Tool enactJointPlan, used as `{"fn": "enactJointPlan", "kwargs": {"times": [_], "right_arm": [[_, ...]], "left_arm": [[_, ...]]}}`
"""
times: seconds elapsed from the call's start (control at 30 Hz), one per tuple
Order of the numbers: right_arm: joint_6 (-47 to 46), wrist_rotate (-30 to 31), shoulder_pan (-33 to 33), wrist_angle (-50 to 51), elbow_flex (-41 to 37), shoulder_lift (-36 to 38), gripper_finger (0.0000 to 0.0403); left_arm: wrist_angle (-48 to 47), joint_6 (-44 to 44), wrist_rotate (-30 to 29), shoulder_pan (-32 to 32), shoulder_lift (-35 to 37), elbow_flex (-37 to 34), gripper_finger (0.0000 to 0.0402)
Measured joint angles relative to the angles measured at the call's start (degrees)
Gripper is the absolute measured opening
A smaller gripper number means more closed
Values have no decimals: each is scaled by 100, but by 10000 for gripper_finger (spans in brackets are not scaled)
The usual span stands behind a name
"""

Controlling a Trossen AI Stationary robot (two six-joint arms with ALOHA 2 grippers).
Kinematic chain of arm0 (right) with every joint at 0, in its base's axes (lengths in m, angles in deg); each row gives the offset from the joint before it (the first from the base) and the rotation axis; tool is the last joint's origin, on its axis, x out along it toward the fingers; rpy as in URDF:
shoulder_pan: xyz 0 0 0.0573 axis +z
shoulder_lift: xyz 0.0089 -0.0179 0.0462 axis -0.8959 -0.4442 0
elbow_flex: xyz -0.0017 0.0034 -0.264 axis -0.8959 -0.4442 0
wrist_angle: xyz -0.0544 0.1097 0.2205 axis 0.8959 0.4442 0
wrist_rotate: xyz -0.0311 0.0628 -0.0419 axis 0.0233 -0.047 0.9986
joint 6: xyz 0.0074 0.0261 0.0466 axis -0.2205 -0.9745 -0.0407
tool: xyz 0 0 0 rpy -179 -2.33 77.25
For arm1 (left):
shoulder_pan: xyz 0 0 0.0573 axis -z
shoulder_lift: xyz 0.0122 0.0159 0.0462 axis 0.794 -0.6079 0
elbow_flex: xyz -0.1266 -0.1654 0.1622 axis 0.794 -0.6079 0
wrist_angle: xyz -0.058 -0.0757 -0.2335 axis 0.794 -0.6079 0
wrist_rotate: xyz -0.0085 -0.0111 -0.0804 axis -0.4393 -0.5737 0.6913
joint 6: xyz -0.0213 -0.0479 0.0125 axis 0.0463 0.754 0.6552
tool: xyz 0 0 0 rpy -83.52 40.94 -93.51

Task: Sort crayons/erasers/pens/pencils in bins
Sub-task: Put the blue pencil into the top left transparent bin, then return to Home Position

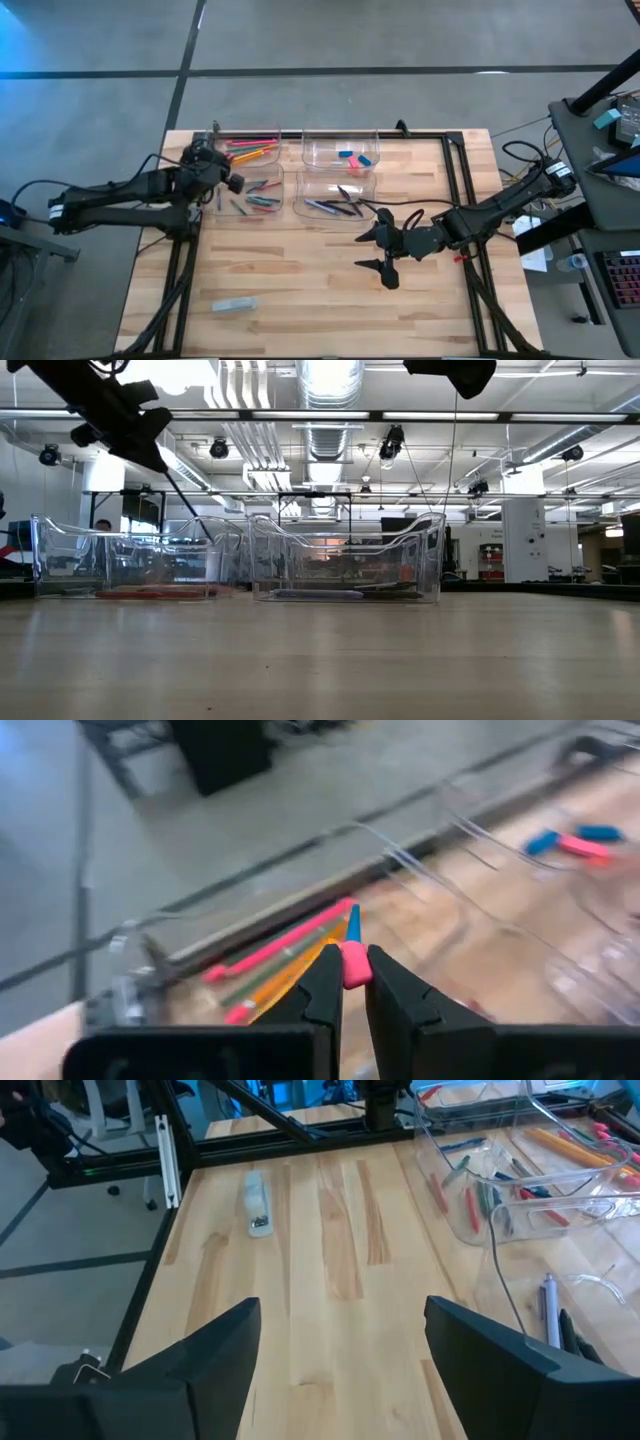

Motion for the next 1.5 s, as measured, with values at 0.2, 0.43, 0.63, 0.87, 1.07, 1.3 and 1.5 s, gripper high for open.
{"fn": "enactJointPlan", "kwargs": {"times": [0.2, 0.43, 0.63, 0.87, 1.07, 1.3, 1.5], "right_arm": [[-3, 0, 0, 0, 0, 0, 265], [-3, -1, 0, 0, -2, 0, 265], [-1, -2, 0, 0, -2, -2, 265], [0, 0, 0, 2, -11, -2, 265], [-3, -2, 0, 0, -35, -2, 265], [-48, -1, 0, 0, -37, -2, 265], [-38, 147, -9, -69, -37, -2, 265]], "left_arm": [[46, -169, 690, -353, -196, 40, 13], [702, -883, 2530, -1765, -325, -5, 13], [787, -1200, 3693, -2962, -570, -7, 13], [766, -1382, 4108, -3531, -1037, -53, 19], [907, -1470, 4037, -3541, -1068, -39, 88], [830, -1626, 3397, -3543, -761, 66, 199], [1023, -2005, 4619, -3498, -359, 337, 244]]}}
